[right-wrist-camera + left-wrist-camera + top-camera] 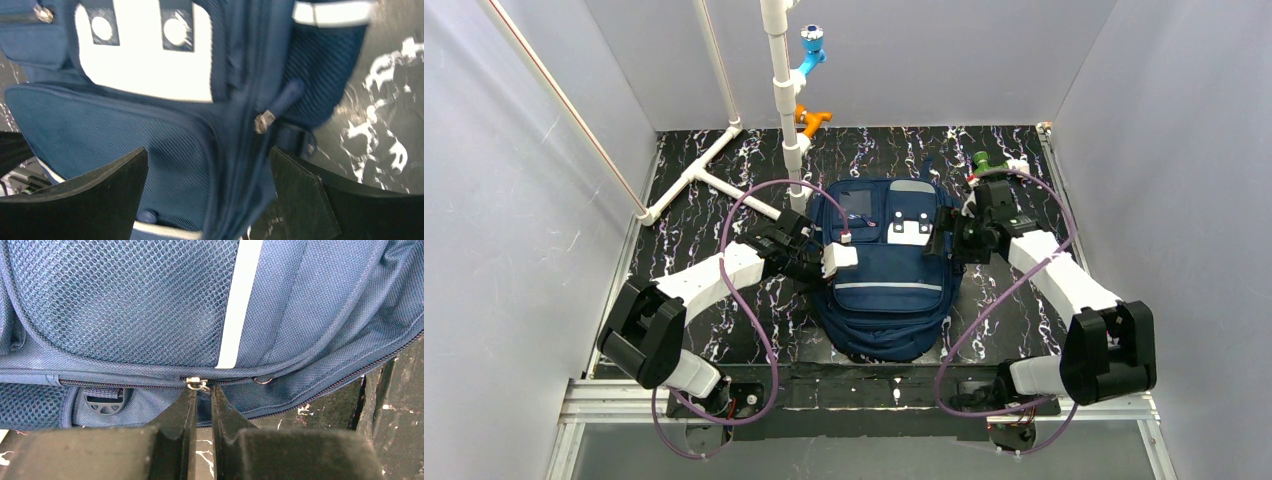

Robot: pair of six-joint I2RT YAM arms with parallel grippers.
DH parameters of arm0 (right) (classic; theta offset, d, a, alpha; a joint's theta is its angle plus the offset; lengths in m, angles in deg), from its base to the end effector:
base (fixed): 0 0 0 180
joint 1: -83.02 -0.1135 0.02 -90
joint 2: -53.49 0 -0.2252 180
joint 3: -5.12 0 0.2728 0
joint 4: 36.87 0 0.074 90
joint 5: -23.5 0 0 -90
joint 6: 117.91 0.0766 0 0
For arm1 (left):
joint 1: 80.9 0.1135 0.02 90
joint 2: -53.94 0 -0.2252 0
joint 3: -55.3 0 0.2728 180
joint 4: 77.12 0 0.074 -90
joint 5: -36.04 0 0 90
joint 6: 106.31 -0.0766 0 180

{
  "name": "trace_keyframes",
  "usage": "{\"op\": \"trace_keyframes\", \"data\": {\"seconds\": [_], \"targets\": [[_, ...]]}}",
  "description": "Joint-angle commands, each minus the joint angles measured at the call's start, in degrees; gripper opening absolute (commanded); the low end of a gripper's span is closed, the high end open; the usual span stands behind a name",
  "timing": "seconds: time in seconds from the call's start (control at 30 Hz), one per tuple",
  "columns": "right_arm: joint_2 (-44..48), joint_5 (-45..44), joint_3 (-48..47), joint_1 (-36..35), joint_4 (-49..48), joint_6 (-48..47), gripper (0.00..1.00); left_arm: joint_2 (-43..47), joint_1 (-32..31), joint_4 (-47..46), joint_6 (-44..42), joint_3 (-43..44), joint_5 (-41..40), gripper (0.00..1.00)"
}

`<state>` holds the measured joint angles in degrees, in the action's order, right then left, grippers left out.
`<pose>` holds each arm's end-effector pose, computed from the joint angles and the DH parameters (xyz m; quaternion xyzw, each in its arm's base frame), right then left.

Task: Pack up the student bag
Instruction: Zip the student bag at the center of the board.

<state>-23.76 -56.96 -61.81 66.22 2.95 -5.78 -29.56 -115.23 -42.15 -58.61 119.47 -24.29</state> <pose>0.3166 0.1088 0.1695 0.0152 0.9372 0.1869 0.2942 0.2544 -0.2196 0.1328 0.6320 0.6733 -0.2225 0.3125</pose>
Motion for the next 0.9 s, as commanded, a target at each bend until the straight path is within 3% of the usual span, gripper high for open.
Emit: {"op": "trace_keyframes", "data": {"seconds": [0.0,0.17,0.27,0.43,0.57,0.7,0.87], "targets": [[4.4,5.7,1.6,3.0,7.6,-2.5,0.99,2.1,-0.4,3.1,0.5,-1.1,1.5,0.0],[5.5,11.7,3.4,3.3,12.5,-4.9,0.98,2.2,-0.7,3.1,0.7,-1.2,1.5,0.0],[5.7,19.3,8.7,3.3,9.1,-3.0,0.98,2.2,-1.0,3.1,1.1,-1.0,1.9,0.0],[6.3,23.4,13.7,3.2,4.3,-0.9,0.97,1.9,-1.4,3.1,2.1,-1.1,1.9,0.0],[7.0,24.7,16.4,3.2,-0.5,4.0,0.78,1.7,-2.0,3.2,3.2,-0.9,2.3,0.0],[9.2,24.6,20.9,3.2,-8.9,12.2,0.5,0.9,-2.9,6.7,4.9,0.9,2.0,0.0],[11.6,24.1,25.5,3.3,-19.1,22.1,0.28,2.7,-3.9,9.4,5.6,-0.1,1.8,0.0]]}}
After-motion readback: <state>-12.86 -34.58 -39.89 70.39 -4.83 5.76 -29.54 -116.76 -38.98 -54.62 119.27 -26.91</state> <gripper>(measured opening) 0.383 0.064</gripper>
